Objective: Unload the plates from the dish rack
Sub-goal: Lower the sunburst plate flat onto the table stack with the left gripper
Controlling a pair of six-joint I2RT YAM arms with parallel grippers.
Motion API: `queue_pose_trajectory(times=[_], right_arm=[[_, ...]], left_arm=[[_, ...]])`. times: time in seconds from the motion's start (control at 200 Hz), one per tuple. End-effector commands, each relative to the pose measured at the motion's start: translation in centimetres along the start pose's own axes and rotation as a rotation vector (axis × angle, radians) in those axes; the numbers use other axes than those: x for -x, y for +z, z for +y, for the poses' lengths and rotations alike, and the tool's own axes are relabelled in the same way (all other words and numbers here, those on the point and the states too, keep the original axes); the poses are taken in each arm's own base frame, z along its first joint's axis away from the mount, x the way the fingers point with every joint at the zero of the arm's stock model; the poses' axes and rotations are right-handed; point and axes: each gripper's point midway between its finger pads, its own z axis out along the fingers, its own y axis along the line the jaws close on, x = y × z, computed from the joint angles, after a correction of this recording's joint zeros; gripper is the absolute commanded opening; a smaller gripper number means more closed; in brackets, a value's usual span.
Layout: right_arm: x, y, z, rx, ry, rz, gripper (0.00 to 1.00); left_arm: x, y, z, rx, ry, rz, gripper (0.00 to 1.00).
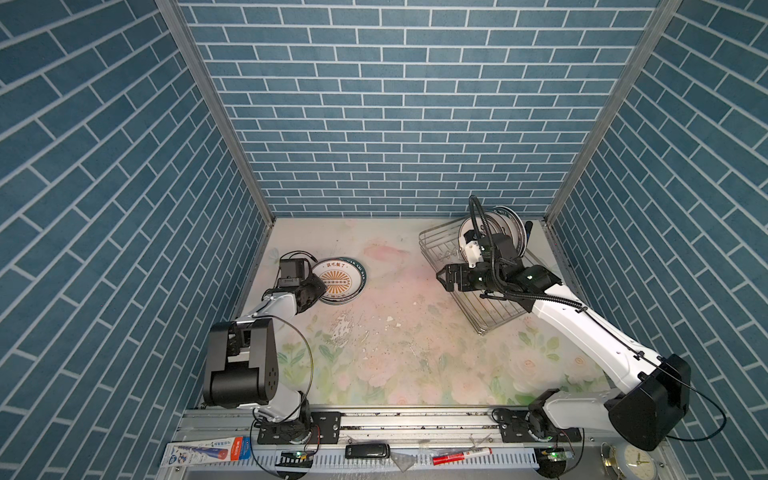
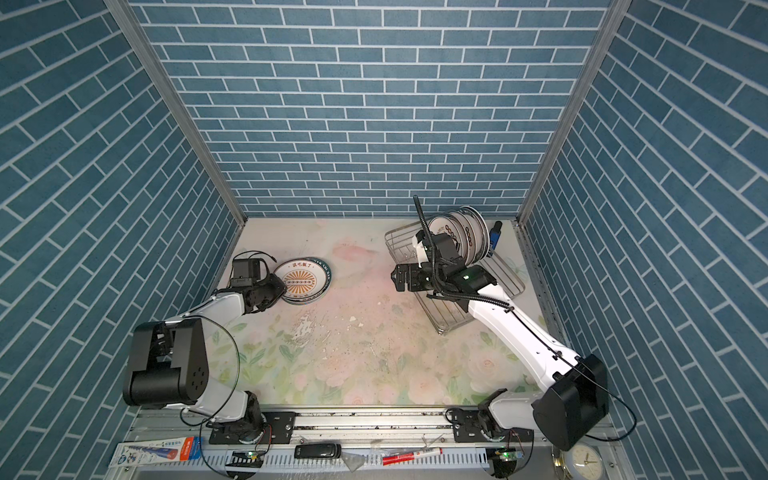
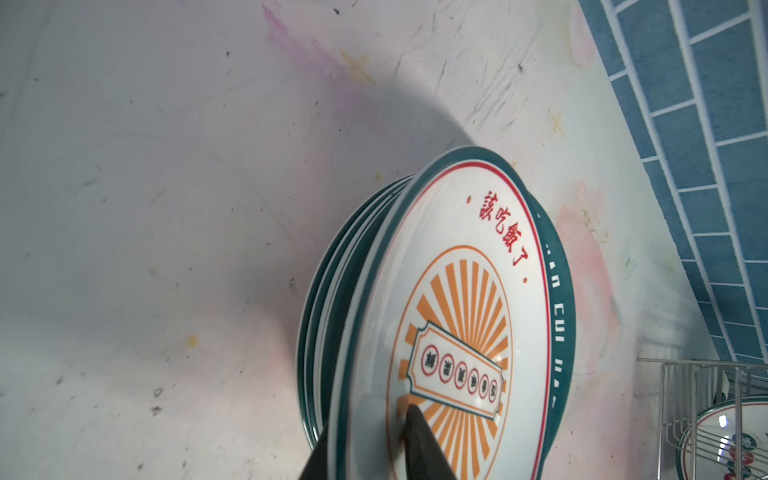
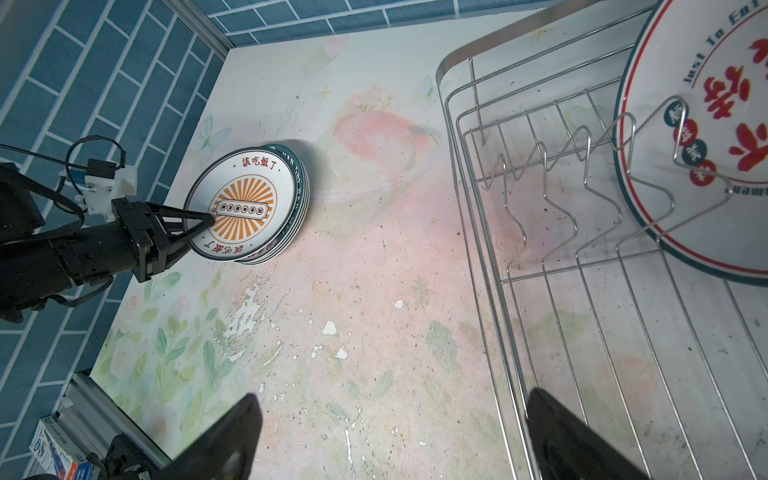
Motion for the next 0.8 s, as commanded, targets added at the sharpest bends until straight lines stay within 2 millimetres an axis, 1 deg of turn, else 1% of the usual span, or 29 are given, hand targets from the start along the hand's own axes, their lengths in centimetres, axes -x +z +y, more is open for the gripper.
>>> queue_pose_trajectory(times=[0.0, 0.07, 0.235, 0.55, 0.615, 0.655, 0.79], right_arm=[[-1.4, 0.8, -0.1, 0.012, -0.038, 0.037, 0.99], [-1.4, 0.9, -0.1, 0.014, -0.039, 0.039, 0.99], [-1.6, 1.1, 0.2, 0.03, -0.043, 0.049, 0.99], [-1.7, 1.5, 0.4, 0.043, -0.045, 0.057, 0.99], [-1.8, 1.5, 0.3, 0.041, -0.049, 0.059, 0.99], [-1.9, 1.6, 0.2, 0.035, -0.051, 0.064, 0.99], [-1.7, 1.6, -0.7, -0.022, -0.086, 0.066, 0.99]], left_arm=[[0.7, -0.2, -0.7, -0.017, 0.022, -0.011, 0.3], [0.7, -0.2, -0.7, -0.013, 0.023, -0.011, 0.34], [0.8, -0.5, -0.4, 0.01, 0.027, -0.012, 0.49], [1.0, -0.6, -0.6, 0.014, 0.047, -0.009, 0.52], [1.1, -0.7, -0.7, 0.013, 0.05, -0.012, 0.56], [1.1, -0.9, -0.7, 0.011, 0.052, -0.015, 0.62], [1.2, -1.7, -1.0, -0.018, 0.055, -0.048, 0.75]])
